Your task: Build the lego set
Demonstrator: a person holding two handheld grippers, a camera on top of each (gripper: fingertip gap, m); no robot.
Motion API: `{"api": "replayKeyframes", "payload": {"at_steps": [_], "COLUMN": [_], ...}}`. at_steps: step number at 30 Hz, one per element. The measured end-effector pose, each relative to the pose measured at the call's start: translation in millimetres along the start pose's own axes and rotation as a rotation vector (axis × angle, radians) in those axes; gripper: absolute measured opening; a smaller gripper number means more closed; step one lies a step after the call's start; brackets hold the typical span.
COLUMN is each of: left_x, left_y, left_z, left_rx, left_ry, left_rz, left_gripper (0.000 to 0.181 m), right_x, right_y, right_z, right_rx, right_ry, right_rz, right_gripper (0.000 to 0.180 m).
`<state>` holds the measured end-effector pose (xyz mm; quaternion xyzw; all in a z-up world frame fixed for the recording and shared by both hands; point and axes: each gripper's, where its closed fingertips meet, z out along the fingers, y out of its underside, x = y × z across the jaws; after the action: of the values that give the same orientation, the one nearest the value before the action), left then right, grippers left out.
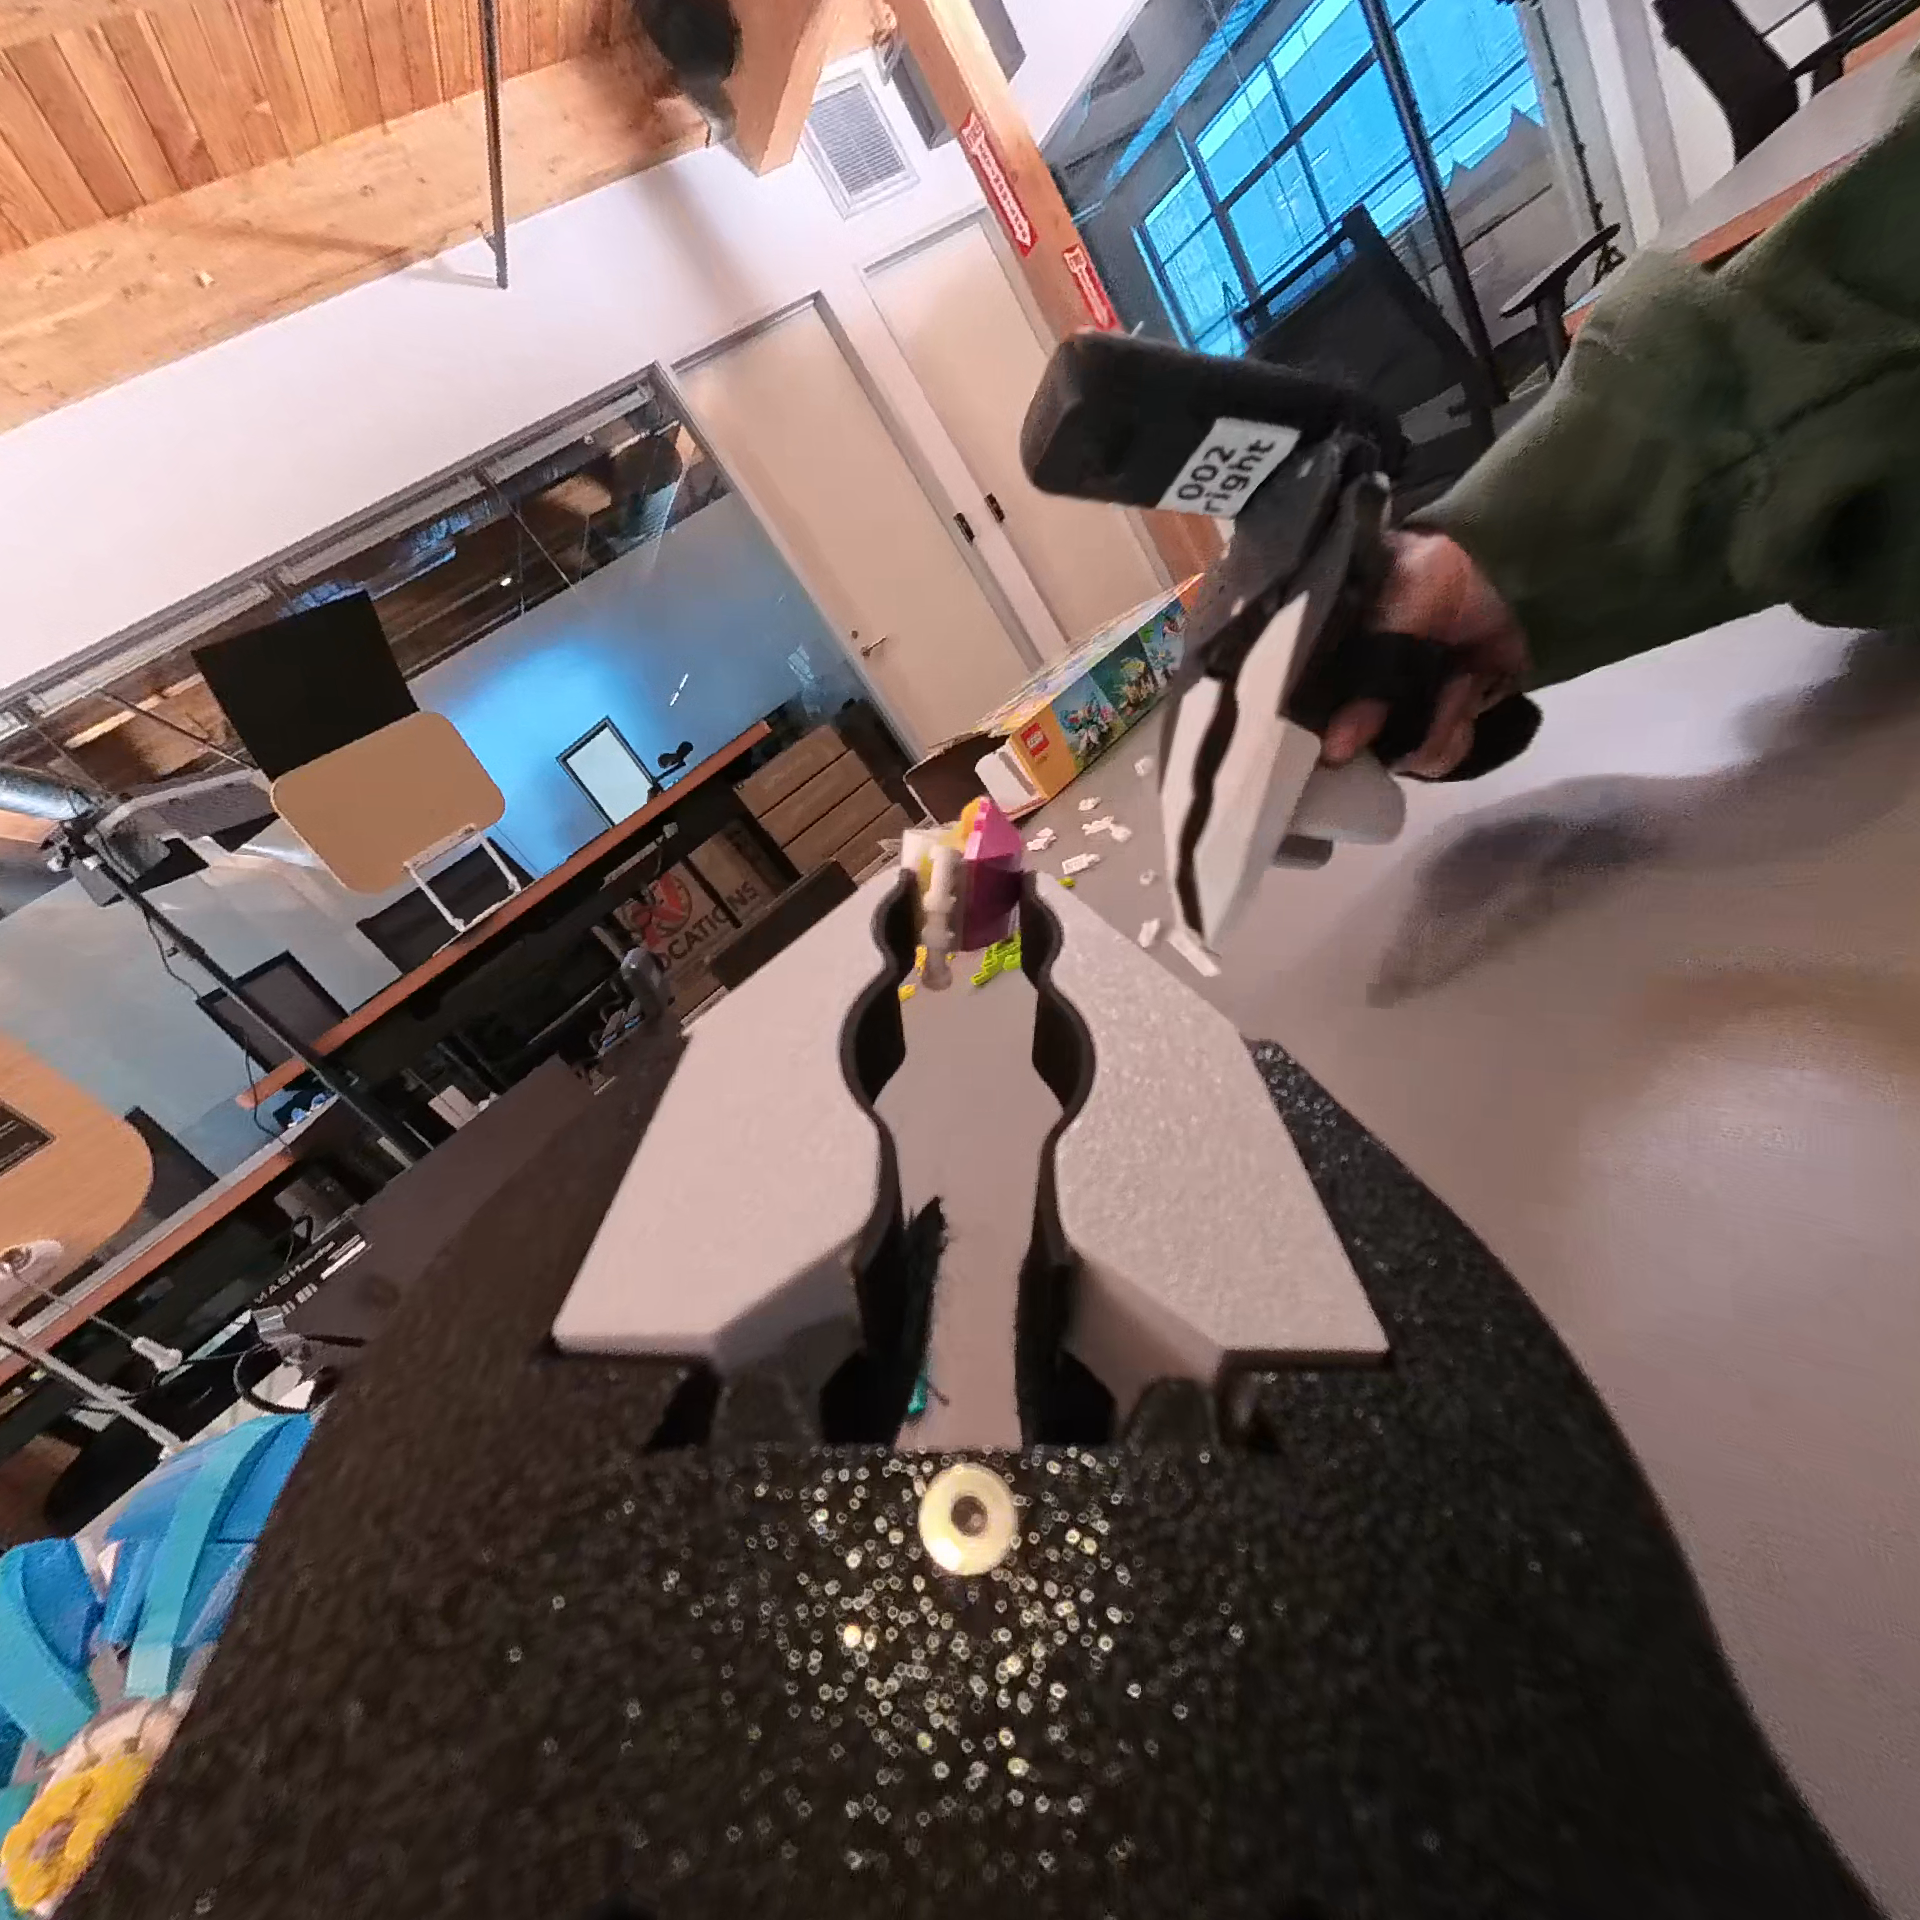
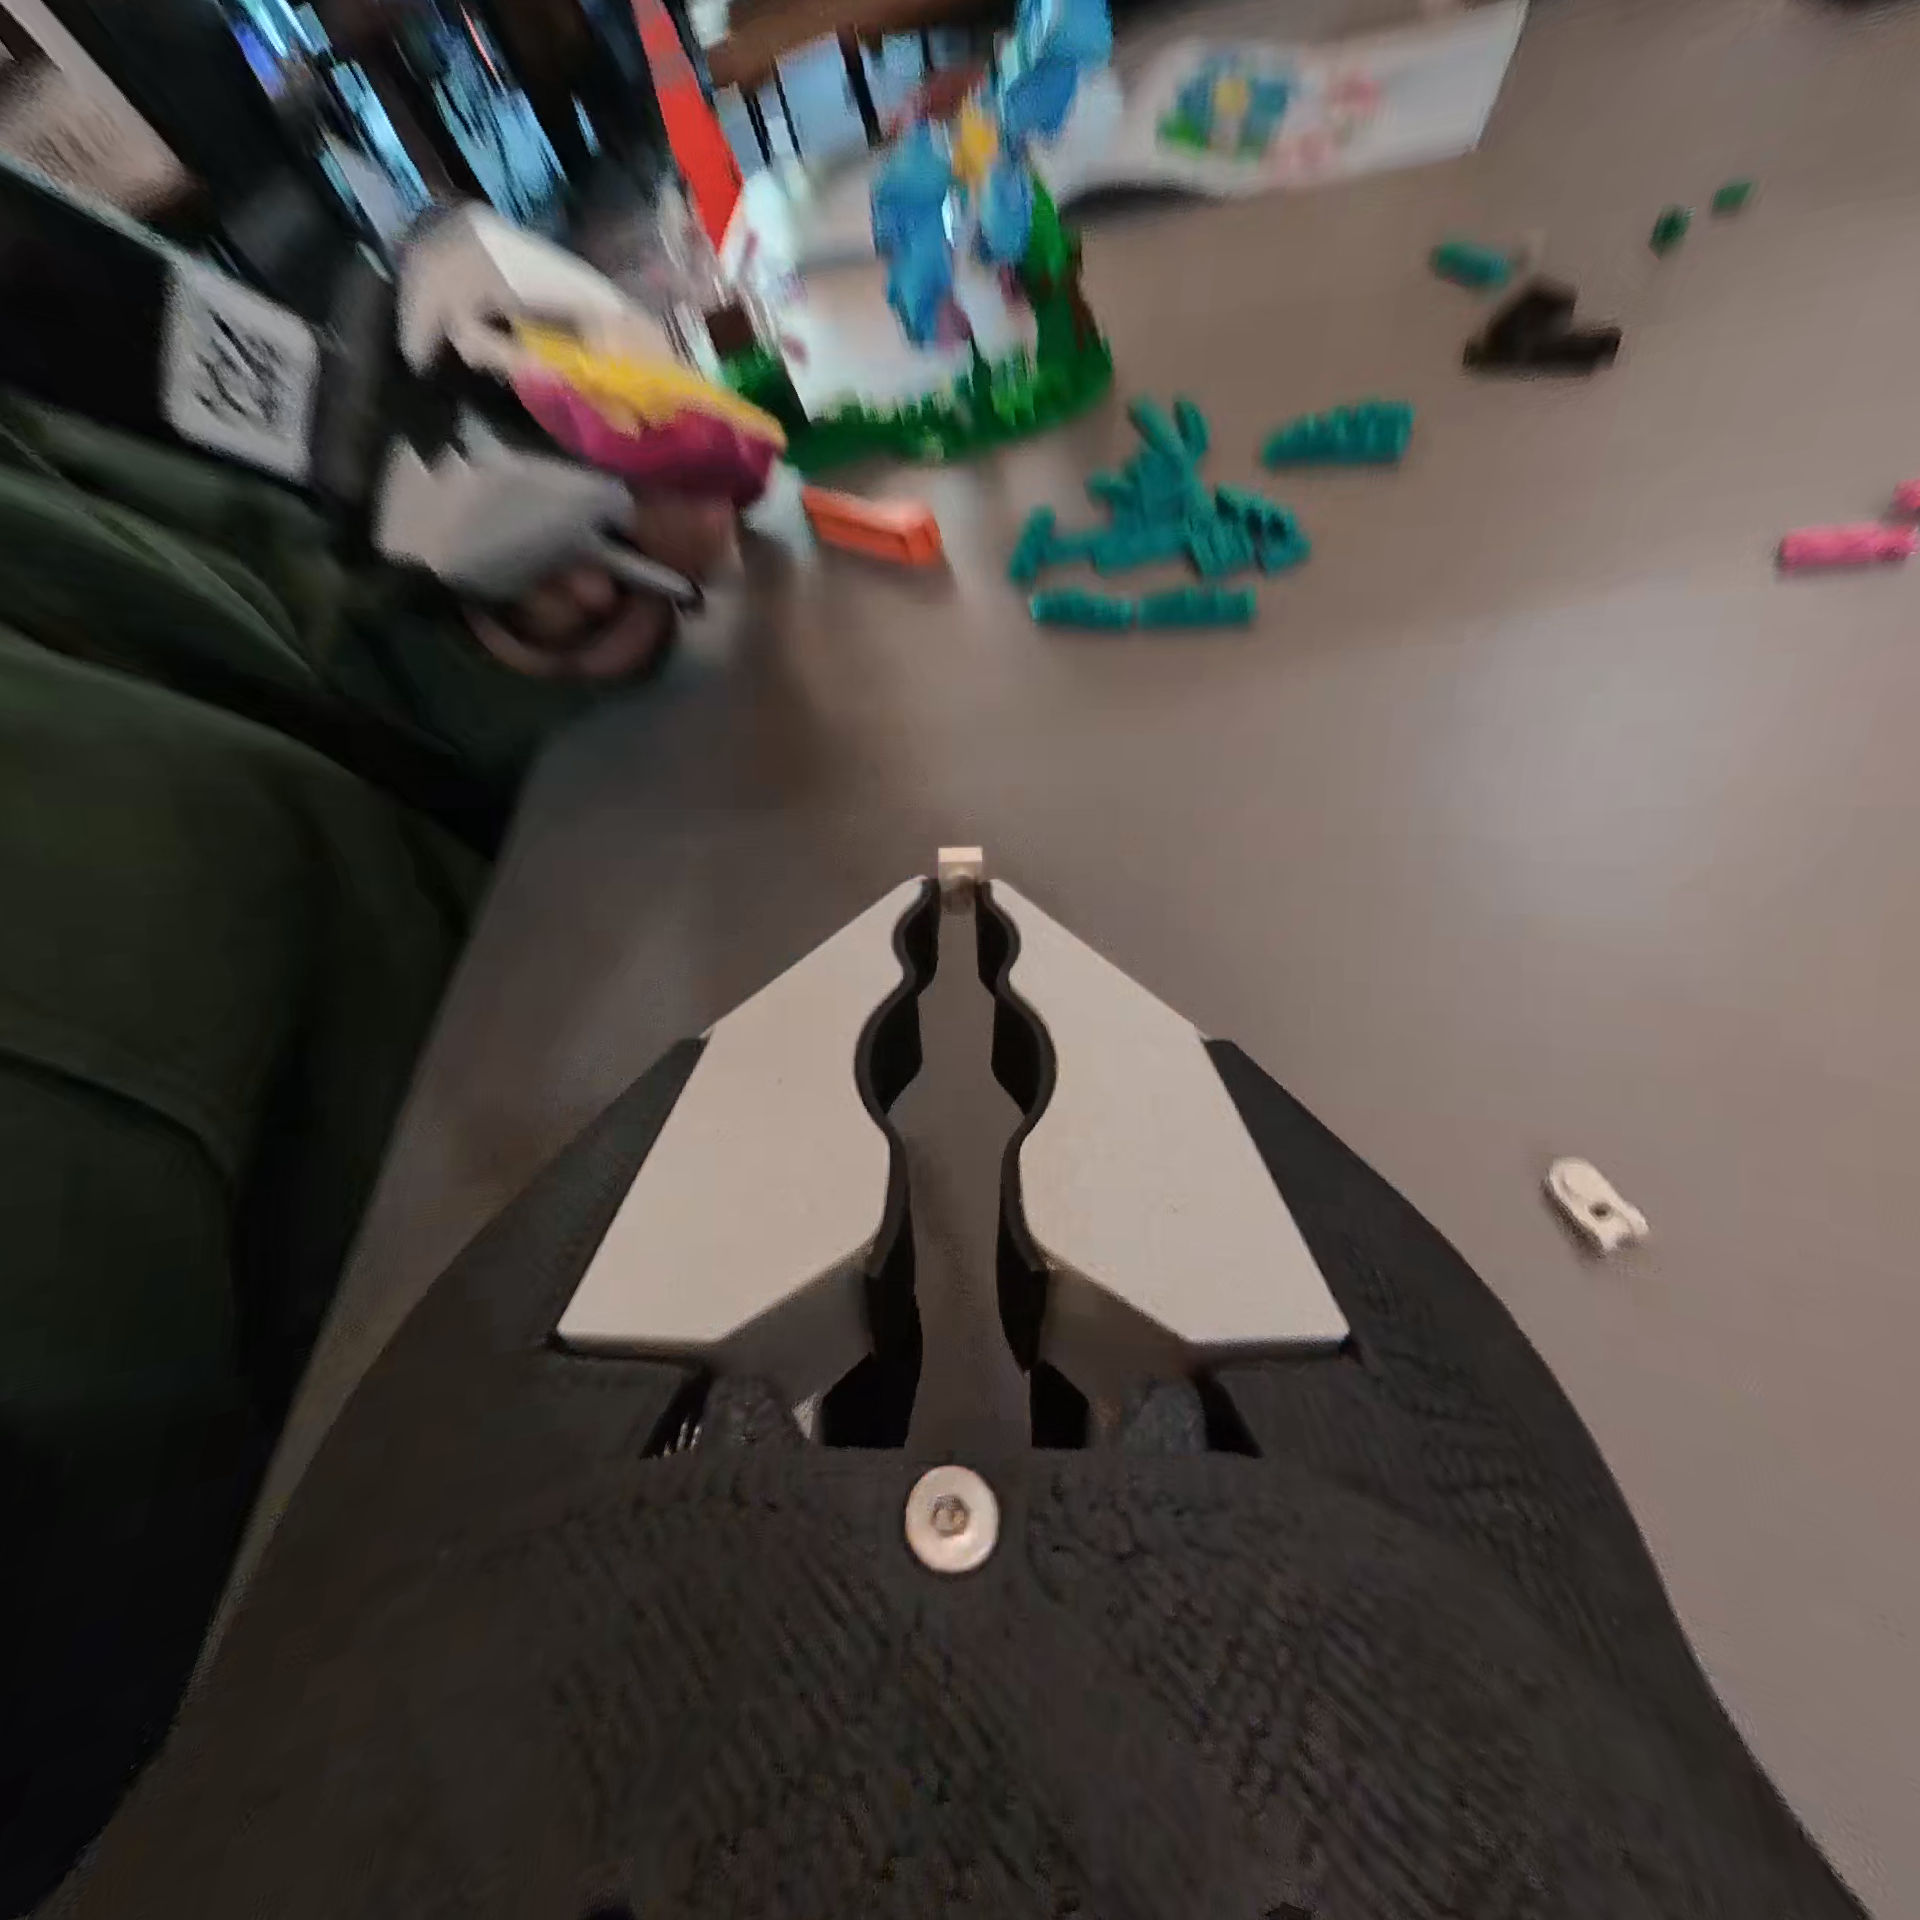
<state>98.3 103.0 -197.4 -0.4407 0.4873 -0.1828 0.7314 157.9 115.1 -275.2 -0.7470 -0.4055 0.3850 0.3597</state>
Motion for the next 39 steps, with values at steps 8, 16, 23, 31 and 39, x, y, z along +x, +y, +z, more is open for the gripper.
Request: {"api": "replayKeyframes", "payload": {"at_steps": [8, 16, 23, 31, 39], "left_x": [3, 6, 7, 10, 13], "left_y": [3, 4, 6, 7, 8], "left_z": [1, 1, 1, 1, 1], "left_rx": [-0.012, -0.02, -0.025, -0.03, -0.029], "left_ry": [0.021, 0.039, 0.052, 0.065, 0.082], "left_rz": [-0.006, -0.013, -0.017, -0.019, -0.014], "left_gripper": [0.017, 0.017, 0.017, 0.017, 0.017], "right_x": [5, 10, 8, -6, 1], "right_y": [41, 51, 53, 58, 52], "right_z": [4, -12, -15, -15, -8], "right_rx": [-0.24, -0.272, -0.293, -0.308, -0.29], "right_ry": [0.026, 0.033, 0.092, 0.041, 0.045], "right_rz": [-0.138, -0.131, -0.132, -0.113, -0.184], "right_gripper": [0.005, 0.006, 0.02, 0.019, 0.023]}}
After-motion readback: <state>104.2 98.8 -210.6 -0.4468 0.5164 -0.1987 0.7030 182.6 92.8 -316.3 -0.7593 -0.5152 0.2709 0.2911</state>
